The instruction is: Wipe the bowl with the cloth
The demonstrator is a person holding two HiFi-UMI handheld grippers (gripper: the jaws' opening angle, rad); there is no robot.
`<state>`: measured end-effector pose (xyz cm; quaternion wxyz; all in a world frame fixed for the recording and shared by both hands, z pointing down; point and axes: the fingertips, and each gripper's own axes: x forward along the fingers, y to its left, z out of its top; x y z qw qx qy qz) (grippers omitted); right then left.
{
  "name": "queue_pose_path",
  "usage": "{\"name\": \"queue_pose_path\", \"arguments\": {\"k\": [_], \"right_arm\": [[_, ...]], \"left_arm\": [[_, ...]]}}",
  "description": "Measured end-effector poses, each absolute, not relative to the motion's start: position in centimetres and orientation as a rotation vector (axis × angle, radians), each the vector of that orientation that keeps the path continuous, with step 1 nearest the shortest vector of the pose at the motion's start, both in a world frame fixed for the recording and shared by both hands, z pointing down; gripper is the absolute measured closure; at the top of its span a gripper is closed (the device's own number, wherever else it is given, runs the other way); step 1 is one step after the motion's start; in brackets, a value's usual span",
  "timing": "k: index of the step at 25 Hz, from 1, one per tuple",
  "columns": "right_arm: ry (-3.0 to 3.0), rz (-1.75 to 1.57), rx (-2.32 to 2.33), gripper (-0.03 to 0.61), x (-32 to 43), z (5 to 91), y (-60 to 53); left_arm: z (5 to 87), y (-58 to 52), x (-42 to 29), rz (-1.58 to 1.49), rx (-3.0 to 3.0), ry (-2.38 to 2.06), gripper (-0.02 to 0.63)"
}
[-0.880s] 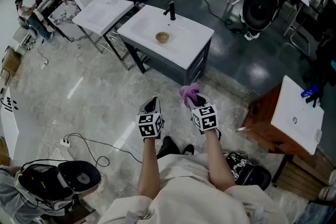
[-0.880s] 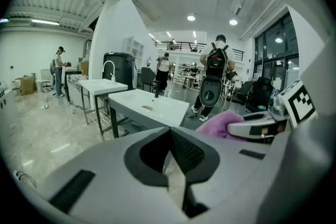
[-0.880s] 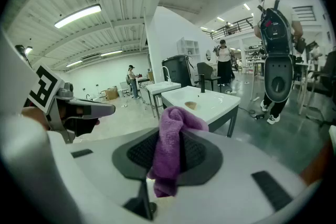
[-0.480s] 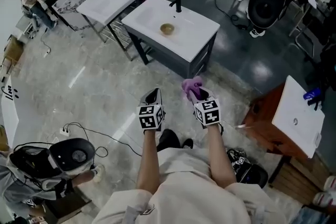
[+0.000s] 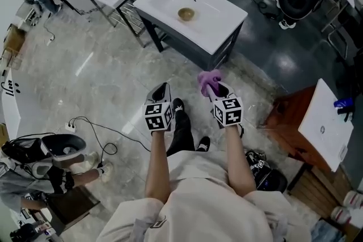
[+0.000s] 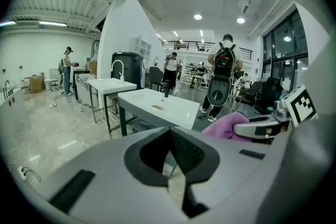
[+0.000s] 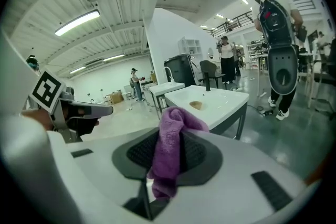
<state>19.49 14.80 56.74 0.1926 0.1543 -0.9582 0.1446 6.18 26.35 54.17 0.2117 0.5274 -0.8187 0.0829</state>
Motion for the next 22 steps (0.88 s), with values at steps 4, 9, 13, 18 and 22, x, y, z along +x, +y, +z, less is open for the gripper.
{"name": "queue_pose_path", "arguments": {"k": [4,9,13,18,22], "right_arm": [[-2.686,0.431,0.419,0.488,17.9,56.6,13.3],[-2.681,0.455,0.438,0.488,15.2,56.9,10.9],[-2.654,0.468,0.470,0.488,12.3,57.2,8.2],[-2.658,0.481,0.492,0.488,7.5,56.3,4.8],[-2.656,0.483,0.499,0.488,3.8,56.1,2.7]], "left_arm": [[54.1,24.9,4.0,0.204,1.453,-2.271,0.607],[53.9,22.4,0.4,0.173,1.454,-2.273,0.607],[54.1,19.3,-2.7,0.152,1.467,-2.239,0.607],[53.0,16.1,-8.2,0.148,1.481,-2.240,0.607],[52.1,13.9,-12.1,0.141,1.521,-2.234,0.607]]}}
